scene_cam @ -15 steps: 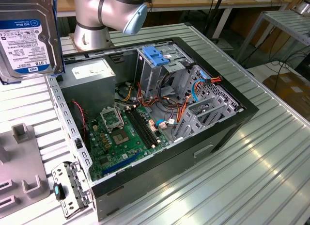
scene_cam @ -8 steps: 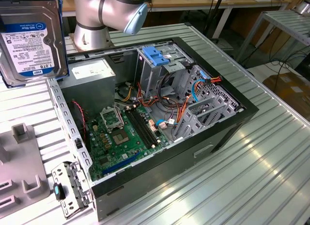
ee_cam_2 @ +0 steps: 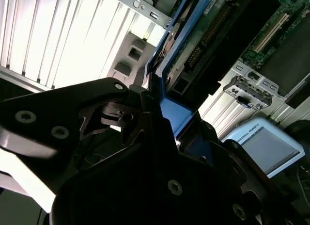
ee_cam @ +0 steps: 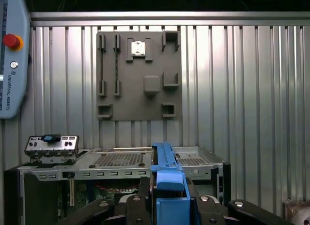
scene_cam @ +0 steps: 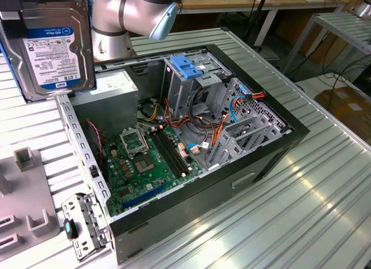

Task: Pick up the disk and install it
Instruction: 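Pick up the disk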

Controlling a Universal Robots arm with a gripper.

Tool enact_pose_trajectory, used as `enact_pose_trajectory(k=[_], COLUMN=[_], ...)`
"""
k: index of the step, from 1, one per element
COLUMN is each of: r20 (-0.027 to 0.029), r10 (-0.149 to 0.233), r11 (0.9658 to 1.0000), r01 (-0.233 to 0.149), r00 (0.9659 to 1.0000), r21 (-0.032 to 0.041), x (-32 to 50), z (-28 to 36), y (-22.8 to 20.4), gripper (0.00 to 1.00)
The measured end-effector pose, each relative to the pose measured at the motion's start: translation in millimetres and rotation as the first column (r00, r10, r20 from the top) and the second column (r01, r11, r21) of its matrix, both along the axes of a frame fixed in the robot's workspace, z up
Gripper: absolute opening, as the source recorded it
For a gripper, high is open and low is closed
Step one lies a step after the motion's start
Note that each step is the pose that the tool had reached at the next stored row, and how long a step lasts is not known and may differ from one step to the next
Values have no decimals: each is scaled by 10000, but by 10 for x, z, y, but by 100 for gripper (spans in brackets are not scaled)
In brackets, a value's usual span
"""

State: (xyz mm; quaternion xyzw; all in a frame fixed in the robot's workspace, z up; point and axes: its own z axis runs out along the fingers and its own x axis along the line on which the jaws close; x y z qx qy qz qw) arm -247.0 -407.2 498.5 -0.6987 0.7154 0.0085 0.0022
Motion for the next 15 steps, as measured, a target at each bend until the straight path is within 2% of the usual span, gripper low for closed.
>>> enact_pose_trajectory(k=[9,12,13,15], r20=[-1,1,1,1], r10=[0,0,-1,0], r11=[10000,10000,10000,10000], r01=[0,0,1,0], r00=[10000,10000,10000,10000], r21=[0,1,1,1], x=[267,287,297,324], z=[0,-2,-4,-6], y=[-11,-67,-106,-148], gripper=[37,37,37,37])
